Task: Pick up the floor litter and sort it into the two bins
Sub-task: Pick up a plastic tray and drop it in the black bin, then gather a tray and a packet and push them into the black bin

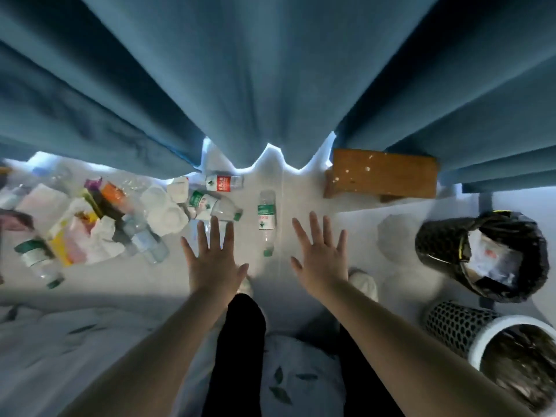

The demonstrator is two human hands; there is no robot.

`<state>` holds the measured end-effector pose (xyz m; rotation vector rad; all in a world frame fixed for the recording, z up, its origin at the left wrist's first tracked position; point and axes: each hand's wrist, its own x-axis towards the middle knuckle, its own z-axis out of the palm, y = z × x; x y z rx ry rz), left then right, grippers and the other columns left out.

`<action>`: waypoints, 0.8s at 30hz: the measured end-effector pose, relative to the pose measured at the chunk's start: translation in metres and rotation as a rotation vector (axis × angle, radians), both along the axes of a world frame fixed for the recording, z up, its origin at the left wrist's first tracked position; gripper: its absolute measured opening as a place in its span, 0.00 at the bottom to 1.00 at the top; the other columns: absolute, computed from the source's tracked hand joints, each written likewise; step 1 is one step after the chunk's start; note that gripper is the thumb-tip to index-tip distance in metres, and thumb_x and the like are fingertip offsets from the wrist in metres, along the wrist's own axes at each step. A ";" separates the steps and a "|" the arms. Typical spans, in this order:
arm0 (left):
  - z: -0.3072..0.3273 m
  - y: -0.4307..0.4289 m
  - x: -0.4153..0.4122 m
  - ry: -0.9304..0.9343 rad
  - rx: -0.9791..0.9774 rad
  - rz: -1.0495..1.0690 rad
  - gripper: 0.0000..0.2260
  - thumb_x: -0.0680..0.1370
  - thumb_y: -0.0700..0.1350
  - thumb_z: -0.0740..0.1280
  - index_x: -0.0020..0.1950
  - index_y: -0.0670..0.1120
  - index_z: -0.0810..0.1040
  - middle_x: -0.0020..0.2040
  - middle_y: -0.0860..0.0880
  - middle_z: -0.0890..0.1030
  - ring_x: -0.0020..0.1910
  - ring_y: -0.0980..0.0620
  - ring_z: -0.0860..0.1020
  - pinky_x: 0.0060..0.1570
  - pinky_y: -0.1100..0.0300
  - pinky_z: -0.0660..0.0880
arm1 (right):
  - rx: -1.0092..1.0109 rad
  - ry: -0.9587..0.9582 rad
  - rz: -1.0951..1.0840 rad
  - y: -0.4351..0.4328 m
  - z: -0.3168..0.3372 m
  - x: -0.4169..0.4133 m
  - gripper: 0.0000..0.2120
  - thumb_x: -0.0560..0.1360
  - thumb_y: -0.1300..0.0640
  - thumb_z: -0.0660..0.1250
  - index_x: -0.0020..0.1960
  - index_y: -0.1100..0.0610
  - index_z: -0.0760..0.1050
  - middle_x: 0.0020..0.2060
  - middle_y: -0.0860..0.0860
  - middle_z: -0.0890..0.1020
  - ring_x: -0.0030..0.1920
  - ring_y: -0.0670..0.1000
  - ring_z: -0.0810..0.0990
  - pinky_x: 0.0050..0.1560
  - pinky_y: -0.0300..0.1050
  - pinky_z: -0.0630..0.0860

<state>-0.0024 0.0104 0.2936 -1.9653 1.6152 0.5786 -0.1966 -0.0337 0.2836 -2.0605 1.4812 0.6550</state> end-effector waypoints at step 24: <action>-0.168 0.073 0.277 -0.018 0.170 -0.083 0.40 0.77 0.59 0.63 0.78 0.47 0.41 0.78 0.42 0.42 0.76 0.39 0.43 0.71 0.36 0.46 | 0.180 0.056 0.340 0.027 -0.186 0.271 0.29 0.75 0.54 0.66 0.71 0.53 0.56 0.73 0.57 0.59 0.73 0.60 0.57 0.65 0.57 0.65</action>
